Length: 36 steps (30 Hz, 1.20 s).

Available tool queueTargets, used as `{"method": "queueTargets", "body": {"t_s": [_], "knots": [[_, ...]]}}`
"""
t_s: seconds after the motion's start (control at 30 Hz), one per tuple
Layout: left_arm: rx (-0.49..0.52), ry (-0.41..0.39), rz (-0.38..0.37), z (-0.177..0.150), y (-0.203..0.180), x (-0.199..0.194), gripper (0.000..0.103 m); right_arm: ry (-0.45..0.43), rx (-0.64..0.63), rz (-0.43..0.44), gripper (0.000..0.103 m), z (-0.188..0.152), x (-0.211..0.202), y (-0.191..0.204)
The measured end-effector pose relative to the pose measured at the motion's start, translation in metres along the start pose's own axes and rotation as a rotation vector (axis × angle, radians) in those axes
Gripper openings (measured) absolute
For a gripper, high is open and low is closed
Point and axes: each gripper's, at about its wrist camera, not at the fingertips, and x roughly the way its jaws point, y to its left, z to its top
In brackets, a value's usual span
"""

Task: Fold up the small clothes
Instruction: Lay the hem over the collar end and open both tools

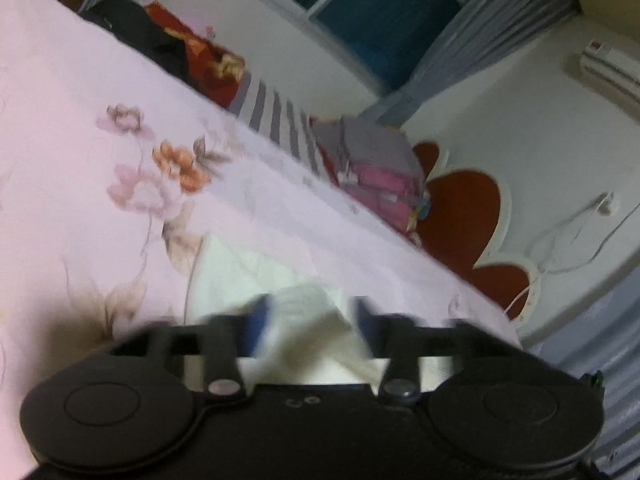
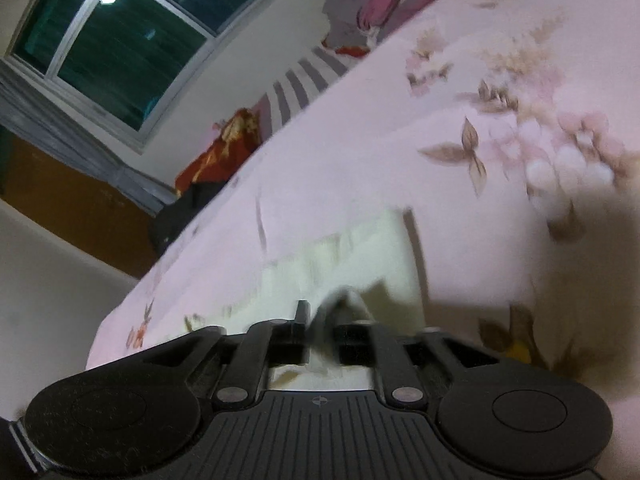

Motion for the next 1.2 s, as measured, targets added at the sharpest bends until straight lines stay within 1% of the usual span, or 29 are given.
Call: {"method": "queueTargets", "body": {"t_s": [0.03, 0.07, 0.1, 0.17, 0.23, 0.27, 0.3, 0.33, 0.37, 0.4, 0.43, 0.47, 0.5, 0.53, 0.57, 0.6, 0.63, 0.67, 0.7, 0.8, 0.83, 0.9, 0.97, 1.07, 1.2], "knots": [[0.000, -0.019, 0.004, 0.003, 0.001, -0.002, 0.079, -0.052, -0.002, -0.007, 0.072, 0.003, -0.005, 0.000], [0.011, -0.030, -0.003, 0.006, 0.001, -0.004, 0.074, -0.103, -0.013, -0.017, 0.079, 0.003, -0.014, 0.005], [0.028, -0.023, -0.009, 0.009, 0.001, -0.004, 0.071, -0.127, -0.030, -0.012, 0.079, 0.005, -0.018, 0.005], [0.092, 0.021, 0.019, 0.012, -0.002, 0.000, 0.057, -0.104, -0.078, -0.013, 0.079, 0.009, -0.020, 0.009], [0.195, 0.087, 0.057, 0.013, -0.009, 0.010, 0.054, -0.081, -0.169, -0.036, 0.072, 0.008, -0.016, 0.017], [0.242, 0.121, 0.072, 0.012, -0.012, 0.016, 0.050, -0.052, -0.226, -0.066, 0.065, 0.006, -0.010, 0.024], [0.288, 0.155, 0.082, 0.010, -0.016, 0.022, 0.049, -0.026, -0.268, -0.086, 0.058, 0.005, -0.003, 0.028], [0.336, 0.187, 0.098, 0.008, -0.020, 0.029, 0.044, -0.005, -0.310, -0.106, 0.055, 0.002, 0.004, 0.031], [0.379, 0.199, 0.116, 0.006, -0.023, 0.034, 0.042, 0.015, -0.357, -0.136, 0.053, -0.001, 0.011, 0.035], [0.418, 0.209, 0.127, 0.003, -0.026, 0.038, 0.042, 0.036, -0.401, -0.160, 0.053, -0.005, 0.017, 0.038], [0.445, 0.225, 0.137, 0.001, -0.028, 0.043, 0.037, 0.052, -0.430, -0.167, 0.052, -0.008, 0.022, 0.039], [0.468, 0.237, 0.148, -0.002, -0.029, 0.046, 0.029, 0.074, -0.461, -0.180, 0.049, -0.012, 0.028, 0.041], [0.488, 0.248, 0.156, -0.005, -0.031, 0.049, 0.027, 0.090, -0.488, -0.197, 0.036, -0.016, 0.033, 0.042], [0.500, 0.251, 0.161, -0.008, -0.031, 0.050, 0.025, 0.106, -0.515, -0.209, 0.032, -0.020, 0.037, 0.042], [0.496, 0.246, 0.160, -0.008, -0.029, 0.051, 0.019, 0.114, -0.534, -0.211, 0.027, -0.023, 0.037, 0.044], [0.483, 0.239, 0.154, -0.009, -0.027, 0.049, 0.014, 0.112, -0.551, -0.211, 0.018, -0.026, 0.037, 0.045], [0.467, 0.225, 0.150, -0.008, -0.025, 0.047, 0.005, 0.108, -0.565, -0.215, 0.012, -0.028, 0.038, 0.044], [0.450, 0.203, 0.137, -0.007, -0.023, 0.043, 0.005, 0.100, -0.576, -0.221, 0.005, -0.030, 0.036, 0.044], [0.430, 0.172, 0.119, -0.006, -0.021, 0.038, 0.005, 0.085, -0.582, -0.224, 0.003, -0.032, 0.033, 0.044], [0.393, 0.081, 0.076, -0.001, -0.023, 0.022, 0.003, 0.012, -0.596, -0.218, 0.003, -0.033, 0.018, 0.045], [0.391, 0.061, 0.065, 0.001, -0.025, 0.020, 0.003, -0.007, -0.592, -0.213, 0.003, -0.027, 0.017, 0.050], [0.392, 0.036, 0.064, 0.006, -0.029, 0.020, 0.003, -0.051, -0.599, -0.210, 0.003, -0.024, 0.012, 0.054], [0.381, 0.042, 0.069, 0.010, -0.031, 0.027, 0.003, -0.068, -0.589, -0.219, 0.003, -0.020, 0.014, 0.055], [0.368, 0.065, 0.104, 0.011, -0.030, 0.041, 0.003, -0.059, -0.566, -0.232, 0.003, -0.015, 0.024, 0.053], [0.351, 0.123, 0.162, 0.004, -0.016, 0.059, 0.003, -0.011, -0.538, -0.253, 0.003, -0.010, 0.044, 0.044]]}}
